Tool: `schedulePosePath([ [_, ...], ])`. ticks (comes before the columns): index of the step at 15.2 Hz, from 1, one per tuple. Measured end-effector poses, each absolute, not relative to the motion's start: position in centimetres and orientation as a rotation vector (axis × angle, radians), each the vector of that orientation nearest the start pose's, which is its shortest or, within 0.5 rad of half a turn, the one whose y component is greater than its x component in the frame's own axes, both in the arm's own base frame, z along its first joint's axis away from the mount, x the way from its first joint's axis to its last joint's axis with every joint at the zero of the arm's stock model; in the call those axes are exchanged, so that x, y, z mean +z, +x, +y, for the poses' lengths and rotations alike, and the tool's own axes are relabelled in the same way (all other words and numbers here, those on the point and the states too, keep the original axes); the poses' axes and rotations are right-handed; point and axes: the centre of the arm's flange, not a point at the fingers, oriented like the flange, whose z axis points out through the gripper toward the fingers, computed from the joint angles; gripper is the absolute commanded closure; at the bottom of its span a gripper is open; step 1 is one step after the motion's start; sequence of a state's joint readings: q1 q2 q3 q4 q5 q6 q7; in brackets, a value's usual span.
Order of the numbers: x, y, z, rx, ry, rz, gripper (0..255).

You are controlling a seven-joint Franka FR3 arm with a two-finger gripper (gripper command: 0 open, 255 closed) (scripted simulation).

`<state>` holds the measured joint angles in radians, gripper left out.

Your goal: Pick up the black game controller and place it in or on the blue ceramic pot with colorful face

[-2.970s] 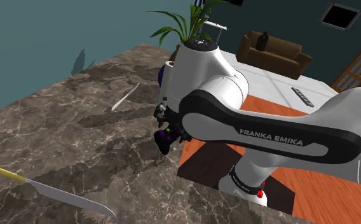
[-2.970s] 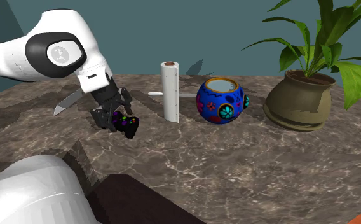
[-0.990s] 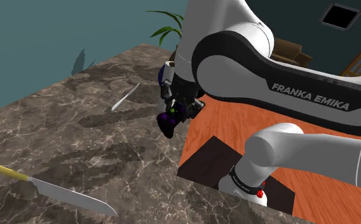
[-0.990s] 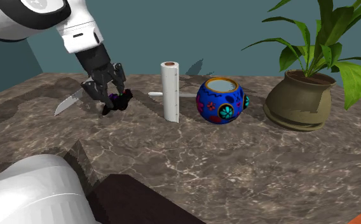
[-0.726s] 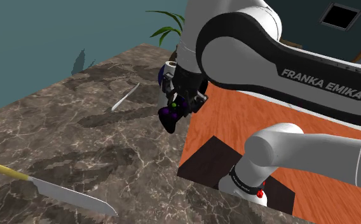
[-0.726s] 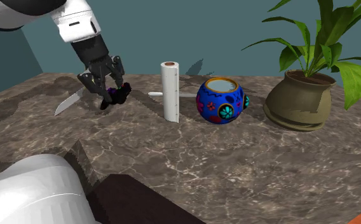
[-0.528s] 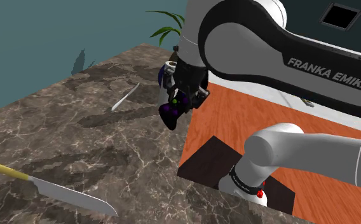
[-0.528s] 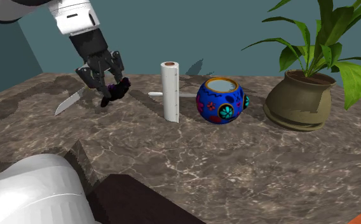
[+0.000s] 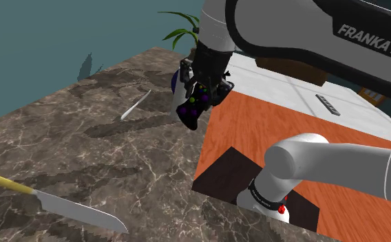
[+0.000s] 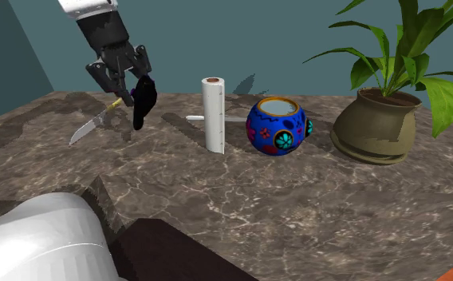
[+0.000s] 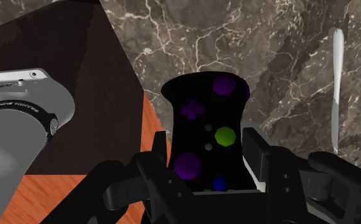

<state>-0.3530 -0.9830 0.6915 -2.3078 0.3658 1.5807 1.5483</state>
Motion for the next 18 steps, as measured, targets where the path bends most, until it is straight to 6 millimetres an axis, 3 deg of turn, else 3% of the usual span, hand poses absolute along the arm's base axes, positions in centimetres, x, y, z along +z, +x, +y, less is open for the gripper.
schedulePosePath([
  [8, 61.6, 27.2, 22.0, -0.352, -2.408, 2.060, 255],
  [10, 62.1, 28.3, 20.8, -0.352, -2.407, 2.061, 255],
  [18, 62.4, 35.0, 12.9, -0.351, -2.407, 2.062, 255],
])
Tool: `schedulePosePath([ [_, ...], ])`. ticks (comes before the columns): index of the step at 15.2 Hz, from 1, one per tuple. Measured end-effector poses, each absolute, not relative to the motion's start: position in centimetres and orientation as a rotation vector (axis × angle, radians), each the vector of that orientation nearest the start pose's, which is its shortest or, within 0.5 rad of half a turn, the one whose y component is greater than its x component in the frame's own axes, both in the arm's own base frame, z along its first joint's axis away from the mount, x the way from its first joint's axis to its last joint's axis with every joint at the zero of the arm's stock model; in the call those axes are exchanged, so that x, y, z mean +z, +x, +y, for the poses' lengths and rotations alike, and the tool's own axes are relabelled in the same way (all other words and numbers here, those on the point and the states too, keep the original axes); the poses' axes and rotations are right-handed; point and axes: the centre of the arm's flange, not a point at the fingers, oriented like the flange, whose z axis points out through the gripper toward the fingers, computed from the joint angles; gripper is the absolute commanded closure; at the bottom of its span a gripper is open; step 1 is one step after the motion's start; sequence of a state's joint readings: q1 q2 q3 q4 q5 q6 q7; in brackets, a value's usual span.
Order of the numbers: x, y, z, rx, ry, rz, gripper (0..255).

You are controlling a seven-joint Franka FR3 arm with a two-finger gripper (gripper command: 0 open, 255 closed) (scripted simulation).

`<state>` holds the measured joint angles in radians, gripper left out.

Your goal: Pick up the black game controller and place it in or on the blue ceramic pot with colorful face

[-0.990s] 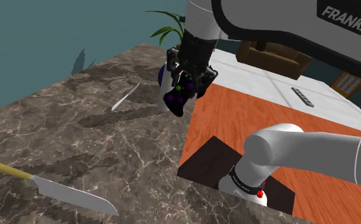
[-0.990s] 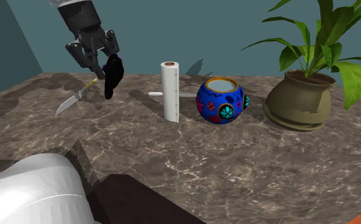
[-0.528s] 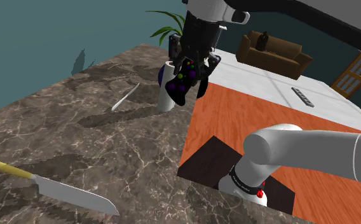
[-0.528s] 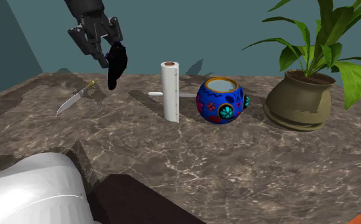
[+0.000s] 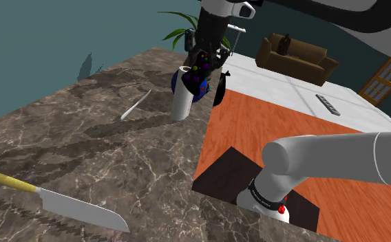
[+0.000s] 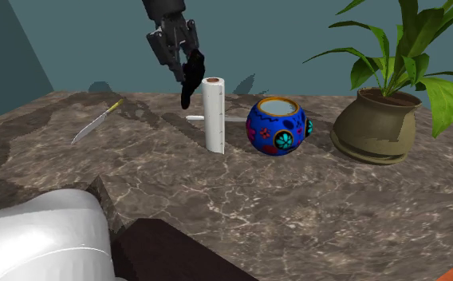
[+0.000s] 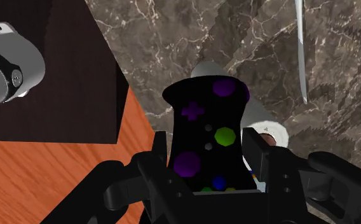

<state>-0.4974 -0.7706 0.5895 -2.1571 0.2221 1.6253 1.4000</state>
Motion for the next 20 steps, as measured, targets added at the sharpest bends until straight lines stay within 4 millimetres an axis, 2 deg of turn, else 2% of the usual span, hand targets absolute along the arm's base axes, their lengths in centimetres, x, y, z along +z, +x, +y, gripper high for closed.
schedulePosePath([
  [17, 62.3, 50.0, -3.7, -0.353, -2.407, 2.061, 255],
  [20, 61.7, 51.4, -5.3, -0.353, -2.407, 2.062, 255],
])
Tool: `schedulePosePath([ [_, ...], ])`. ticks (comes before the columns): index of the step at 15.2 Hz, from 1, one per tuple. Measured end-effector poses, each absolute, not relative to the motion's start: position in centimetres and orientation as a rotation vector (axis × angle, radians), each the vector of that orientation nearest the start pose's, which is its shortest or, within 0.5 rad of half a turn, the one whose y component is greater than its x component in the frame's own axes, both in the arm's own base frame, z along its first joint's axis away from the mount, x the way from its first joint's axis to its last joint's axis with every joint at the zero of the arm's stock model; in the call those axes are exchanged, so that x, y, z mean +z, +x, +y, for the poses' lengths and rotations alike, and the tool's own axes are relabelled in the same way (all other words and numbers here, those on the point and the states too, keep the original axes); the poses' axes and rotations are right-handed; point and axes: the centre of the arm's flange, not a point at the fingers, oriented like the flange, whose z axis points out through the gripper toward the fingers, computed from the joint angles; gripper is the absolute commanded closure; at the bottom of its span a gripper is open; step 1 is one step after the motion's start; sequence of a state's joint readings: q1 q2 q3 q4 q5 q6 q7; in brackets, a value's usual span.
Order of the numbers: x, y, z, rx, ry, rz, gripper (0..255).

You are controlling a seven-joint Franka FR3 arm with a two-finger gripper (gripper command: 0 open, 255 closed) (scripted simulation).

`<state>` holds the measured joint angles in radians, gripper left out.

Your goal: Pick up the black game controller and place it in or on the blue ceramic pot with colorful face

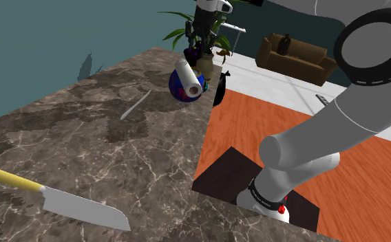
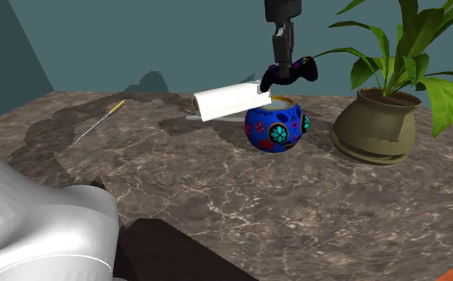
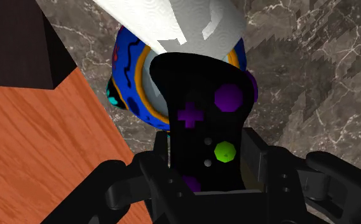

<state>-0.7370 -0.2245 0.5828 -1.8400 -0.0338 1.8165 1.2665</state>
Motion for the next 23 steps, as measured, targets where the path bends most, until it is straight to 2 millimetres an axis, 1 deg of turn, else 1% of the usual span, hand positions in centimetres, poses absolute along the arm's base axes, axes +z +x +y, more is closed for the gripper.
schedulePosePath([
  [3, 60.5, 51.7, -5.5, -0.354, -2.407, 2.061, 255],
  [11, 55.9, 51.6, -5.6, -0.352, -2.408, 2.061, 255],
  [12, 55.6, 51.6, -5.6, -0.352, -2.408, 2.061, 255],
  [18, 55.5, 51.7, -5.7, -0.364, -2.403, 2.060, 255],
  [19, 55.5, 51.6, -5.7, -0.364, -2.403, 2.060, 0],
  [23, 55.3, 51.6, -5.7, -0.353, -2.407, 2.061, 0],
])
